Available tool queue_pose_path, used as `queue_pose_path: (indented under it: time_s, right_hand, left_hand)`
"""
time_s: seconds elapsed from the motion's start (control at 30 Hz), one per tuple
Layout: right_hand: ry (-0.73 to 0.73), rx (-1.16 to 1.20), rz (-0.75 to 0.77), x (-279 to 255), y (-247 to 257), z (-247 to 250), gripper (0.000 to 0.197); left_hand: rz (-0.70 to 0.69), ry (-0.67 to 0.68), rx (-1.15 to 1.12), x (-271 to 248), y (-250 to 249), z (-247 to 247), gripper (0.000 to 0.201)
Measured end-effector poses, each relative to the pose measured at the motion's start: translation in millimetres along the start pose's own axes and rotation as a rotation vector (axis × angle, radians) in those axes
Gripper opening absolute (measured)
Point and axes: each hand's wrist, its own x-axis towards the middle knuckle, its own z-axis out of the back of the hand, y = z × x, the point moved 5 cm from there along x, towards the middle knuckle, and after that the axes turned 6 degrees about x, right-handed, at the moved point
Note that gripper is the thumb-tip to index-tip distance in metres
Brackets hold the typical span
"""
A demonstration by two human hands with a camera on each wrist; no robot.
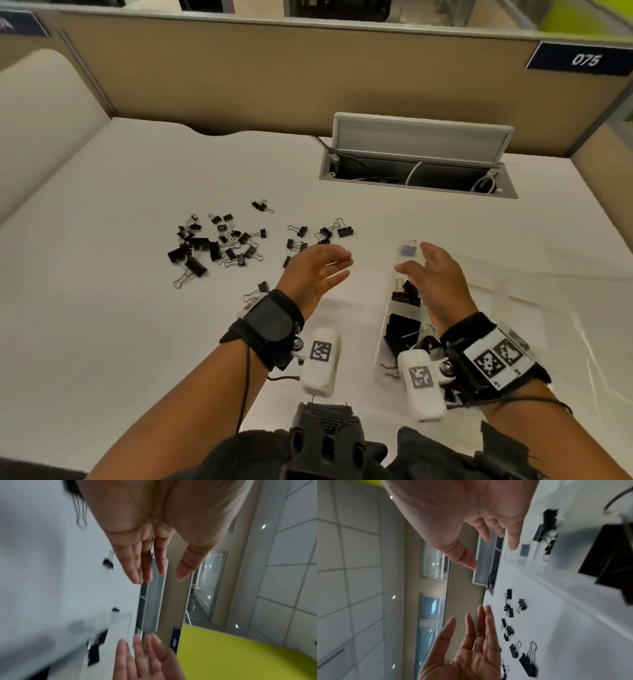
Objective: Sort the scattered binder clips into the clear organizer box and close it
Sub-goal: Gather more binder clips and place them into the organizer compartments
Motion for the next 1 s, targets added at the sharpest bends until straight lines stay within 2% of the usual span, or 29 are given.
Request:
queue_pose_path:
  time_s: [0.1,0.2,0.27,0.33,0.4,0.57,0.63,0.7,0.8,0.93,1.0]
  right_hand:
    - [0.071,-0.173,0.119,-10,11,-45,0.062]
    - [0.19,-0.343,0.225,-19,8,-99,0.056]
    - [0.257,-0.49,0.267,-22,-3,-133,0.051]
    - [0.295,-0.651,0.254,-19,-20,-166,0.049]
    - [0.294,-0.806,0.206,-14,-39,-178,0.051]
    - [0.157,-0.889,0.193,-7,-49,-199,0.038]
    - [0.158,-0.883,0.182,-10,-46,-198,0.037]
    - [0.131,-0.796,0.189,-15,-37,-184,0.038]
    - [-0.012,-0.648,0.271,-20,-8,-135,0.034]
    - [-0.228,-0.606,0.278,-7,18,-50,0.033]
    - [-0.252,-0.645,0.219,5,15,-21,0.033]
  left_hand:
    - [-0.019,-0.173,0.146,-6,-15,62,0.013]
    - [-0.036,-0.309,0.385,-11,-21,126,0.032]
    - [-0.027,-0.348,0.596,-13,-21,156,0.042]
    - [0.005,-0.309,0.782,-11,-20,175,0.051]
    - [0.013,-0.247,0.948,-5,-12,174,0.059]
    - [-0.028,-0.119,1.215,17,-4,169,0.069]
    - [-0.061,-0.087,1.295,24,-2,158,0.062]
    - [-0.099,-0.065,1.357,29,0,148,0.042]
    - [-0.137,-0.077,1.357,33,0,142,0.014]
    - [-0.139,-0.099,1.331,31,-6,135,0.015]
    - [-0.197,-0.111,1.172,24,-19,118,0.018]
